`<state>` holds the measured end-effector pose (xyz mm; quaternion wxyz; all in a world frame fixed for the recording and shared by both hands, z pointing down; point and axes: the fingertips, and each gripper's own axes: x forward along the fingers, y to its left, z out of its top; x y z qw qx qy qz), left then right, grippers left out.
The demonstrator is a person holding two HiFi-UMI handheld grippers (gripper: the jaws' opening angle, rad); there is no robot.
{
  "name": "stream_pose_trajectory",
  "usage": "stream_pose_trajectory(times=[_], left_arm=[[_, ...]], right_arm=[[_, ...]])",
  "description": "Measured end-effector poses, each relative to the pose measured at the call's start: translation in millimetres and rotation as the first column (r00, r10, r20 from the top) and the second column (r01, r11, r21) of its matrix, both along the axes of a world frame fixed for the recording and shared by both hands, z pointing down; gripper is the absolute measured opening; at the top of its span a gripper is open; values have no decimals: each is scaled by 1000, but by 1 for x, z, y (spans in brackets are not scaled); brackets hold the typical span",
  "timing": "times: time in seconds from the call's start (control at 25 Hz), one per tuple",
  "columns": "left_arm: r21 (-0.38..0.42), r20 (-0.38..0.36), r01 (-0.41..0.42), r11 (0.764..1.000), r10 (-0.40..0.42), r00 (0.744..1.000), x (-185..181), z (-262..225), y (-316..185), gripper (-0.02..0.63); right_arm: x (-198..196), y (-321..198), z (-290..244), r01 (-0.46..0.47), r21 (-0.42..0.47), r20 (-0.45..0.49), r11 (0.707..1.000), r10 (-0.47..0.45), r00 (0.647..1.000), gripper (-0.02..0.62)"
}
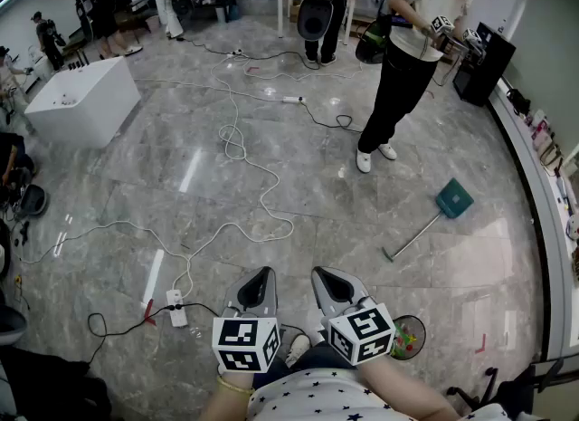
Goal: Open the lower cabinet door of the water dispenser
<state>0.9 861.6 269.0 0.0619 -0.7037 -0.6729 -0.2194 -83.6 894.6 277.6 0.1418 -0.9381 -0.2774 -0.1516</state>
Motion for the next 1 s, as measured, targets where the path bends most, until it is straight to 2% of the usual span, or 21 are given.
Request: stream_pose_trajectory(times=[0.2,0.4,0.48,0.56,0.72,0.8,1.0], left_arm=[[-12,9,107,994,-107,994,55,-4,-40,6],[-20,0,224,974,-224,975,108,-16,-102,6],[-23,-5,296,955,-296,955,133,-21,-140,6],[-23,-10,379,925,-379,925,160,-24,-183,6],[-15,-14,462,887,-462,887,201,-29,-268,6],[-13,-19,538,843,-538,843,220,-28,-316,6],[-7,-15,719,695,-719,695,254,-12,-437,6]], right_arm=[[57,-34,1,112,1,9,994,-112,994,-2],[123,-82,-12,242,-10,5,970,-242,970,-2],[155,-113,-17,317,-11,1,948,-317,948,-2],[190,-150,-21,402,-15,-5,916,-402,916,-2],[239,-230,-29,487,-7,-21,873,-487,873,-2],[264,-274,-29,566,-7,-25,824,-566,824,-2],[317,-385,-14,741,-5,-28,672,-741,671,-2]])
